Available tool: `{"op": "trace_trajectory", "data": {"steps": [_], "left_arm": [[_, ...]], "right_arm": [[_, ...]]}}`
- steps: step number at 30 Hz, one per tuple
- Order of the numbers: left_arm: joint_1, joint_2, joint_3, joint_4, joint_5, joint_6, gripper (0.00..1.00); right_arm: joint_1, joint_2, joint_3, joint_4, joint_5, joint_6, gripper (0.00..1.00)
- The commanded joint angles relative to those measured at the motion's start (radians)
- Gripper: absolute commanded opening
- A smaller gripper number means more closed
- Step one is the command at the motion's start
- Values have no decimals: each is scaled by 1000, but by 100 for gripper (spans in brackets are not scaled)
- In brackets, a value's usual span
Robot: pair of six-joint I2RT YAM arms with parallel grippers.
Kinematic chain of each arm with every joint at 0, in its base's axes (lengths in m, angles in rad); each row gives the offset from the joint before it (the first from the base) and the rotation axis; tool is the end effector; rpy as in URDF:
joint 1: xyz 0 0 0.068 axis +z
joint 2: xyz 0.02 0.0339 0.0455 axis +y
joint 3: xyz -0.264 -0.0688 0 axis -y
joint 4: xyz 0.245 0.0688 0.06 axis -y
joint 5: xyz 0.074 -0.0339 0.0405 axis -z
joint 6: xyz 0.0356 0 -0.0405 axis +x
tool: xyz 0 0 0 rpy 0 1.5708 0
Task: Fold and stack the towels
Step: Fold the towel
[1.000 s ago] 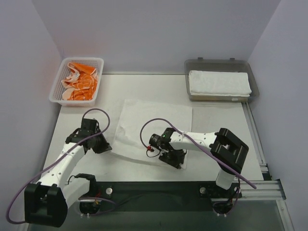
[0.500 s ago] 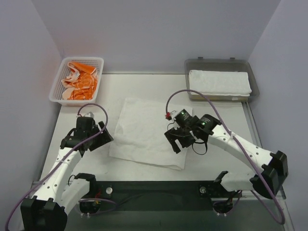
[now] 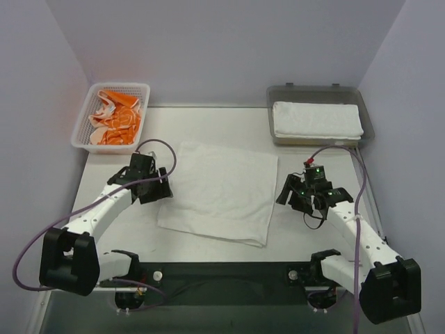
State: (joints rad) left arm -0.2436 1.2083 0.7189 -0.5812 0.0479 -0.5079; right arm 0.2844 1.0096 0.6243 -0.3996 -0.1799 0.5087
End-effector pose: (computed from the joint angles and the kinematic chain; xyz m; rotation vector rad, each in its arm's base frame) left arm 0.2164 -0.0555 0.2020 -0.3364 2.6554 -0.3105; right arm 0.1961 0.0640 0.2235 0.1808 2.4135 0.5884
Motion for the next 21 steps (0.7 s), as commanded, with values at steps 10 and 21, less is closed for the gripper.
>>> {"op": "trace_trajectory", "data": {"steps": [10, 21], "left_arm": [[-2, 322, 255, 187, -2, 94, 63], [-2, 451, 330, 195, 0, 91, 47]], "right_arm": [[-156, 222, -18, 308, -190, 76, 60], [-157, 310, -15, 354, -205, 54, 61]]}}
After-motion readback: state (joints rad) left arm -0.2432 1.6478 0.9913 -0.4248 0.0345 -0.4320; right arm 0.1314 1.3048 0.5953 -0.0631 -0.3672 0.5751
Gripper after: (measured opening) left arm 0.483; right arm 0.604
